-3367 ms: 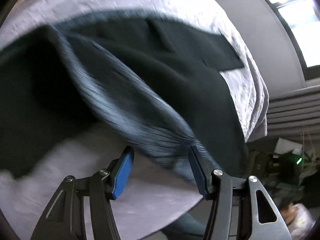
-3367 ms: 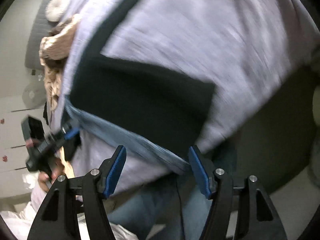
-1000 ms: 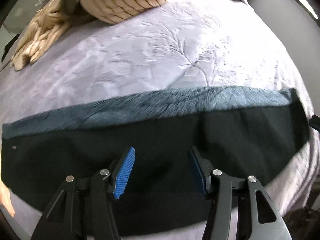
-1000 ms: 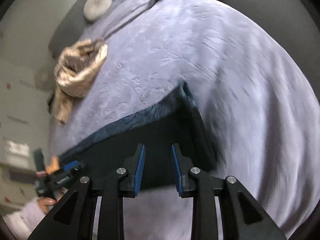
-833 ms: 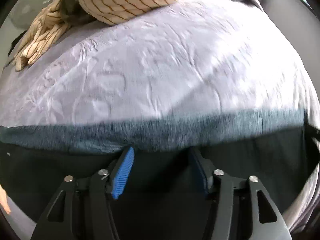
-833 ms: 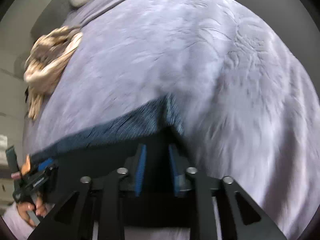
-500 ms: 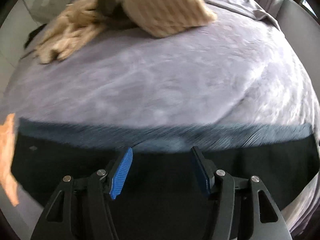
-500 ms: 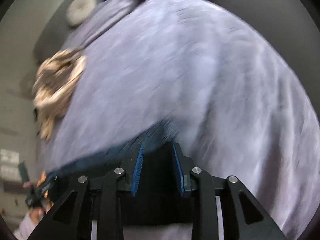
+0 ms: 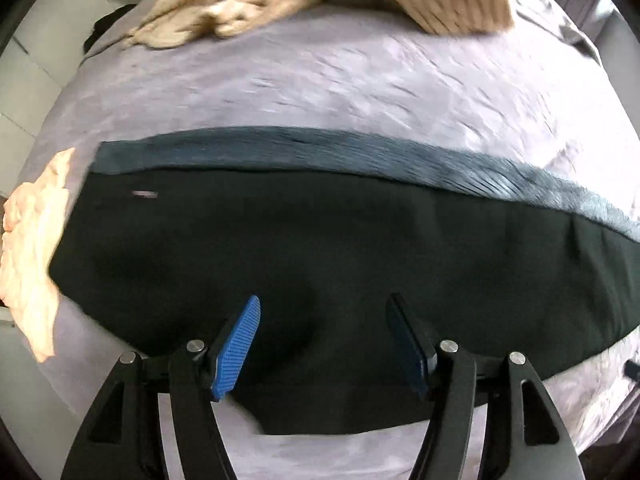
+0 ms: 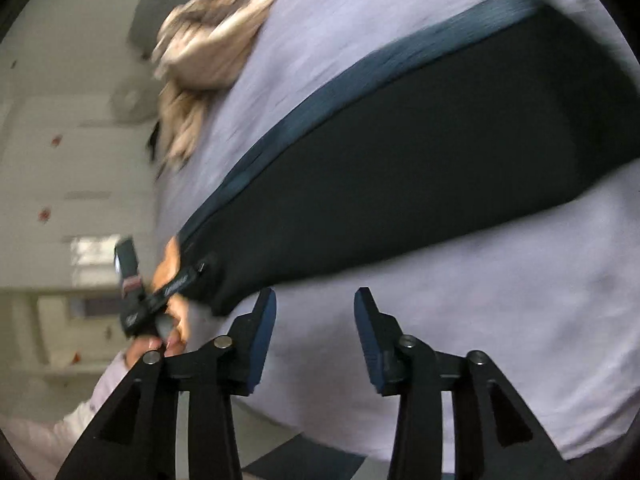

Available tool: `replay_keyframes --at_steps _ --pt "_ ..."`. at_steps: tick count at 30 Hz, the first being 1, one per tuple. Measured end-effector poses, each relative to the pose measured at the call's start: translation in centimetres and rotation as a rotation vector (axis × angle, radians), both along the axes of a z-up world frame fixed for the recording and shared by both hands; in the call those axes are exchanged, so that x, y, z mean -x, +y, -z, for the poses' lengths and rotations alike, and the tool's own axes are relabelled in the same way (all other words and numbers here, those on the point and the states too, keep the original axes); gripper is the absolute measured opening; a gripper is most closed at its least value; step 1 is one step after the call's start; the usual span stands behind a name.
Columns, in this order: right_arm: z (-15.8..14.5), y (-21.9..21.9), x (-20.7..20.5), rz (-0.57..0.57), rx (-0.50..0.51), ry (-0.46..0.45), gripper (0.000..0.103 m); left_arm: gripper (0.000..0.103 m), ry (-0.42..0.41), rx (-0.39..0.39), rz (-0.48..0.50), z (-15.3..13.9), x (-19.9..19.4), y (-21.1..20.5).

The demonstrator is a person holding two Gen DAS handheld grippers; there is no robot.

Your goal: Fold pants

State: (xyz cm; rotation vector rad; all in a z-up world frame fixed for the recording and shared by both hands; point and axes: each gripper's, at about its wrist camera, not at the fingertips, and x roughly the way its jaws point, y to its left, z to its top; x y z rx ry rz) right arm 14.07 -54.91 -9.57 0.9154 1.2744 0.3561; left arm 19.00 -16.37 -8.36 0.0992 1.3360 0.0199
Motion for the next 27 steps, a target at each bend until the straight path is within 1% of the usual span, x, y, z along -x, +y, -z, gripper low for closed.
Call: replay_keyframes --at_steps 2,4,5,8,9,10,11,12,13,17,20,21,23,24,25,26,27 --pt "0.3 4.2 -1.4 -0.056 -0.045 -0.006 0.045 0.067 -0.016 -0.025 -0.007 -0.8 -0.4 3.8" --pt "1.1 9.1 -2.3 -0.100 -0.120 -0.006 0.045 0.067 -0.031 -0.056 -0.007 -0.7 -1.1 7.3" --pt "1.9 11.7 -2.9 -0.105 -0.164 -0.002 0.045 0.067 -0.031 -0.070 -0.012 -0.4 -1.7 9.4" --pt "3.9 17.2 -4.3 -0.066 -0.219 0.037 0.045 0.067 -0.016 -0.101 -0.025 1.0 -2.6 13.9" --pt "4.6 18.8 -4.5 -0.049 -0.239 0.042 0.045 0.067 -0.015 -0.119 -0.021 1.7 -2.9 15.4" --pt "5.0 19.9 -4.6 -0.037 -0.240 0.047 0.045 0.067 -0.001 -0.119 -0.017 2.7 -3.3 16.7" --pt "5.6 21.2 -4.8 -0.024 -0.233 0.058 0.045 0.074 0.013 -0.082 -0.012 3.5 -3.6 17.8" --pt "5.9 22.0 -4.7 -0.010 -0.224 0.067 0.045 0.082 0.012 -0.068 -0.011 3.9 -3.9 18.3" --pt "6.2 22.6 -4.8 0.008 -0.216 0.070 0.045 0.084 0.009 -0.059 -0.002 4.2 -4.0 18.7" --pt "6.7 23.2 -4.7 0.092 -0.215 0.079 0.045 0.085 0.001 -0.024 0.032 4.8 -4.1 19.3" --pt "7.3 23.0 -5.1 0.107 -0.227 0.108 0.045 0.085 -0.006 -0.013 0.031 4.6 -3.7 19.4" --pt "7.3 23.1 -5.3 0.105 -0.229 0.116 0.044 0.085 -0.008 -0.012 0.034 4.9 -4.4 19.8" --pt "6.3 23.2 -5.8 0.097 -0.190 0.098 0.011 0.085 -0.007 -0.009 0.038 4.8 -4.2 19.6" --pt "5.6 23.3 -6.1 0.092 -0.182 0.088 0.009 0.085 -0.008 -0.005 0.039 4.6 -4.0 19.5" --pt "4.8 23.4 -6.2 0.089 -0.181 0.063 0.009 0.085 -0.010 -0.001 0.042 5.1 -4.7 20.1" --pt "3.8 23.6 -6.1 0.070 -0.152 0.031 0.009 0.085 -0.014 0.001 0.043 5.1 -4.5 20.2" --pt "3.7 23.4 -5.9 0.047 -0.102 0.024 0.009 0.086 -0.017 0.001 0.046 5.0 -4.2 19.9"
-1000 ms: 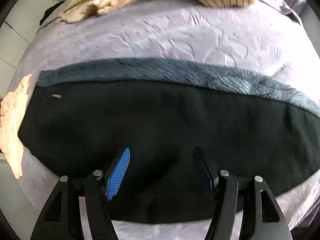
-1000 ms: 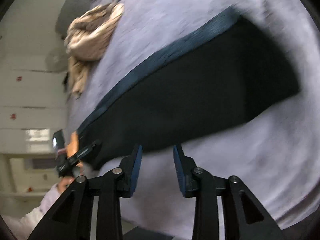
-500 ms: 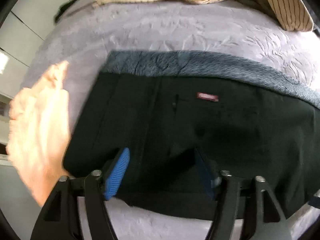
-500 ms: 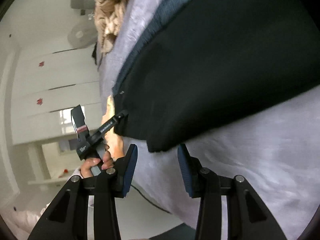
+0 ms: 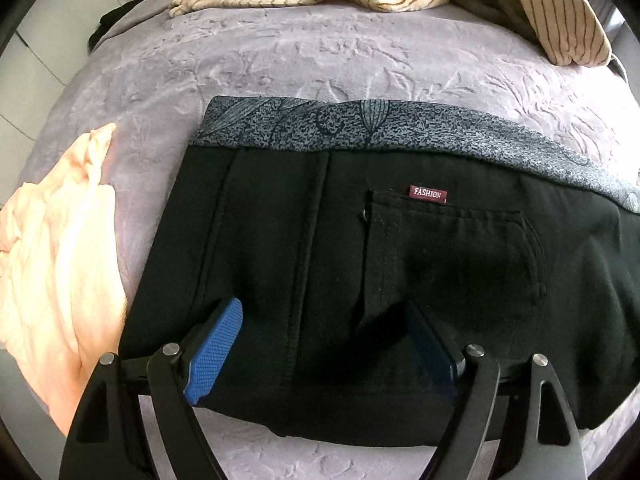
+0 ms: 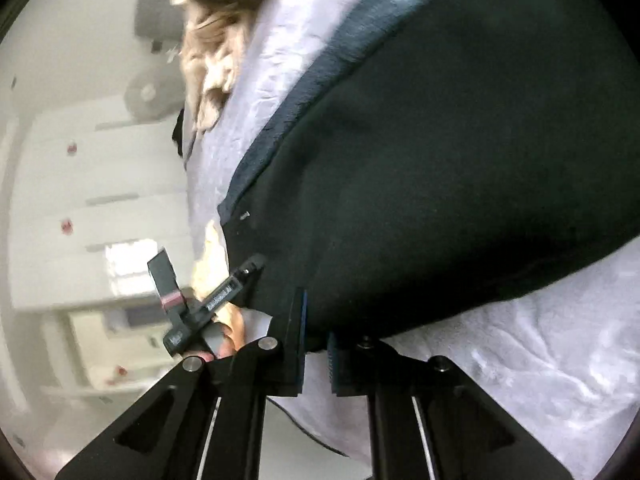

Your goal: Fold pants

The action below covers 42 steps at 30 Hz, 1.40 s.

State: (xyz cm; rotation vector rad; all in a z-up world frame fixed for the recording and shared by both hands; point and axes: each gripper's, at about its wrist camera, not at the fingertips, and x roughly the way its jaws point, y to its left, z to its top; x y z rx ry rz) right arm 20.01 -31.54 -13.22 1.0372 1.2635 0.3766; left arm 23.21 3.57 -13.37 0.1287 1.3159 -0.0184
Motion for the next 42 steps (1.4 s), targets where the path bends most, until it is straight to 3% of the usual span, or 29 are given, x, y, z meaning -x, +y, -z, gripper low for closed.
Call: replay_keyframes --at_steps 2,4,5,8,12,15,18,20,24,25,26,28,30,32,33,35,37,39,42 --pt "1.5 0.4 0.9 -0.060 0.115 0.055 0.009 0.088 -0.005 -0.011 0.004 0.2 0.1 -0.1" --pt "2.6 -0.3 2.3 -0.052 0.083 0.096 0.009 0.088 -0.005 -0.017 -0.002 -0.2 0.1 -0.1" --pt "2.4 -0.9 3.0 -0.048 0.048 0.103 0.009 0.088 -0.005 -0.023 -0.005 -0.4 0.1 -0.1" --pt "-0.6 -4.5 4.8 -0.018 0.106 0.027 0.016 0.087 -0.010 -0.051 0.008 -1.7 1.0 -1.3" --pt "-1.5 -10.6 5.3 0.163 0.117 0.007 0.036 0.087 -0.041 0.049 0.075 -4.0 3.0 -5.6" --pt "-0.4 -13.5 4.6 0.228 0.102 0.034 0.046 0.087 -0.029 0.111 0.147 -3.4 4.0 -10.9" --pt "0.8 -14.8 4.8 0.266 0.077 0.066 0.046 0.087 0.041 0.068 0.173 0.0 4.4 -14.7" --pt "1.2 -15.2 5.1 0.315 0.049 0.069 0.046 0.088 0.013 0.003 0.182 1.0 4.8 -15.7" --pt "2.2 -15.6 4.0 0.402 0.015 0.085 0.046 0.088 0.029 0.027 0.169 0.6 4.5 -15.5" --pt "2.5 -15.7 3.5 0.407 0.010 0.101 0.031 0.088 0.034 0.029 0.167 0.5 4.3 -15.2" --pt "2.5 -15.9 3.3 0.403 0.014 0.115 0.017 0.088 0.037 0.031 0.166 0.4 4.2 -15.2" --pt "0.9 -15.9 3.1 0.375 0.009 0.060 0.016 0.088 0.033 0.036 0.162 0.3 4.0 -15.1" --pt "-0.3 -15.9 3.6 0.308 0.089 0.028 0.016 0.088 0.026 0.036 0.157 0.7 3.9 -14.9" --pt "1.3 -16.4 4.3 0.286 0.137 0.096 0.020 0.088 0.031 0.031 0.159 1.0 4.0 -15.0" --pt "2.7 -17.3 5.3 0.334 0.054 0.126 0.021 0.088 0.040 0.032 0.160 0.7 3.9 -14.9" --pt "2.4 -18.1 6.3 0.368 0.006 0.130 0.028 0.088 0.062 0.033 0.154 -0.1 3.8 -14.8" --pt "0.0 -18.4 6.8 0.307 0.060 0.100 0.032 0.088 0.033 0.071 0.151 -2.0 3.6 -14.0" --pt "-3.3 -17.8 6.4 0.215 0.108 0.006 0.032 0.088 -0.019 0.091 0.156 -3.5 2.7 -13.8" --pt "-6.0 -15.8 3.2 0.103 0.239 -0.063 0.032 0.088 -0.061 0.077 0.132 -3.6 -0.5 -14.3"
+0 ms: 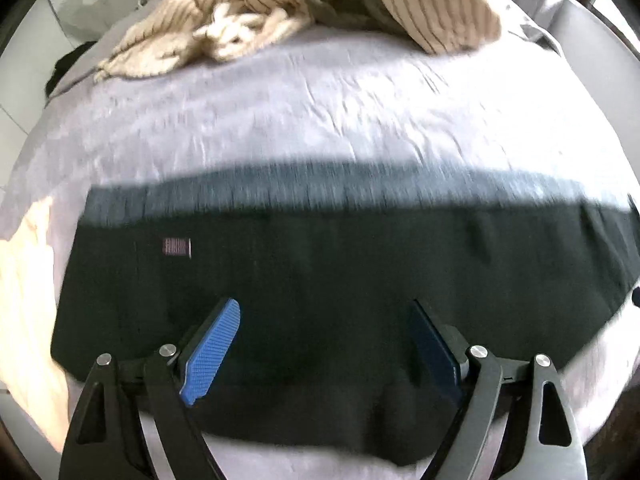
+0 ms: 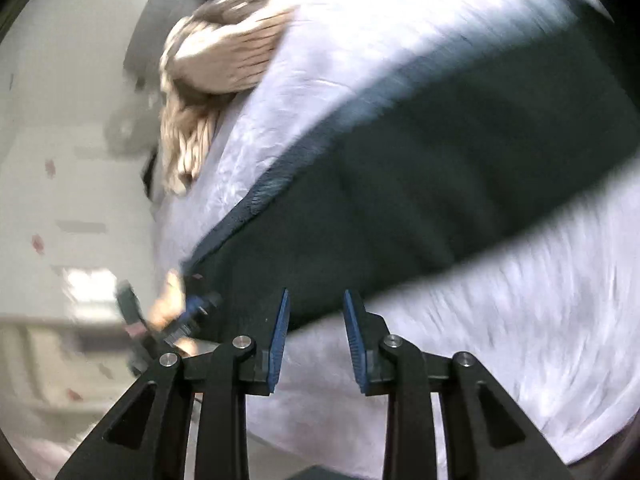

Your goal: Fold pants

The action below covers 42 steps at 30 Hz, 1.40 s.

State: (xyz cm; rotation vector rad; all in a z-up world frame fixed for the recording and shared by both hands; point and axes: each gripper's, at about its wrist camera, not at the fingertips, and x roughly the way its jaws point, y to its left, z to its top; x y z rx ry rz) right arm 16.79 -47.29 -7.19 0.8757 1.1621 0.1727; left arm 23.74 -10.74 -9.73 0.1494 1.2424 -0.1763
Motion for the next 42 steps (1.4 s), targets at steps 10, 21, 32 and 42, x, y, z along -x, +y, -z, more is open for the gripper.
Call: replay_keyframes --at_steps 10,21,32,42 --pt "5.8 4.4 -8.0 -0.090 0.222 0.070 0.030 0.088 -0.027 -0.071 -0.105 3.5 -7.2 2.1" --pt "5.5 4.5 -7.8 -0.086 0.195 0.089 0.033 0.090 -0.001 -0.116 -0.201 3.3 -1.6 11.5" --pt "0.7 1.0 -0.3 0.009 0.160 0.064 0.052 0.090 0.024 -0.068 -0.064 -0.8 1.4 3.5" --pt "1.0 -11.5 6.6 0.352 0.109 0.080 0.053 0.090 0.070 0.022 0.154 -1.0 2.7 -13.9"
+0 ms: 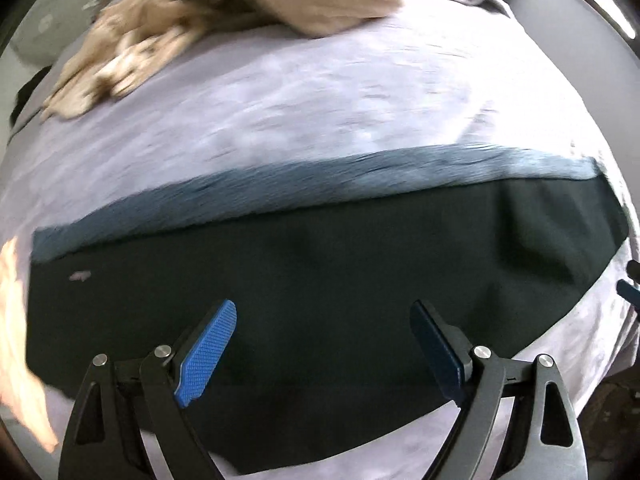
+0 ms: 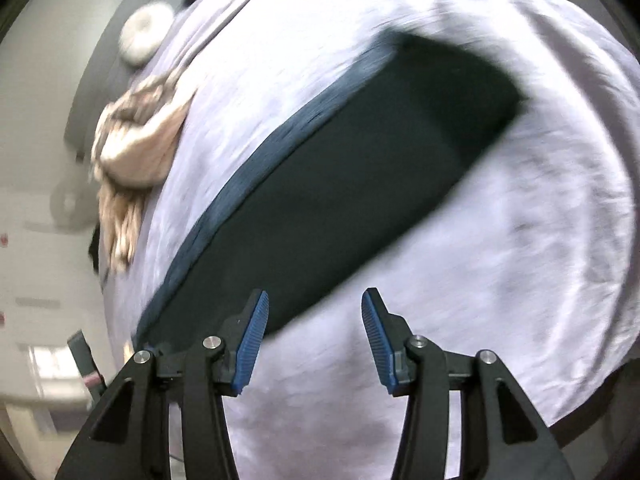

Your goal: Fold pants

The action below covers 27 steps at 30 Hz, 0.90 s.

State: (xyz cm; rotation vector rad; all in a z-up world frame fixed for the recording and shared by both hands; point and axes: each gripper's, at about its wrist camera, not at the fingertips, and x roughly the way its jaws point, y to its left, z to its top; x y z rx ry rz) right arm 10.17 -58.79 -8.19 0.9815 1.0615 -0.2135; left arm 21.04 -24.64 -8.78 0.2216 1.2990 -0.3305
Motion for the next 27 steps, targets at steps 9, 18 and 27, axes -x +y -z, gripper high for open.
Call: replay_keyframes --at_steps 9,18,27 --pt "2.8 -10.6 0.1 0.214 -0.041 -0.028 0.053 0.090 -0.024 -0.013 0.006 1.1 -1.1 -10.5" --pt "2.8 -12.9 -0.9 0.135 -0.059 -0.090 0.011 0.090 -0.046 -0.104 -0.017 3.4 -0.4 -12.2" --pt "4.6 -12.8 2.6 0.161 -0.201 -0.126 0.056 0.090 -0.097 -0.045 -0.019 -0.1 -1.5 -13.5"
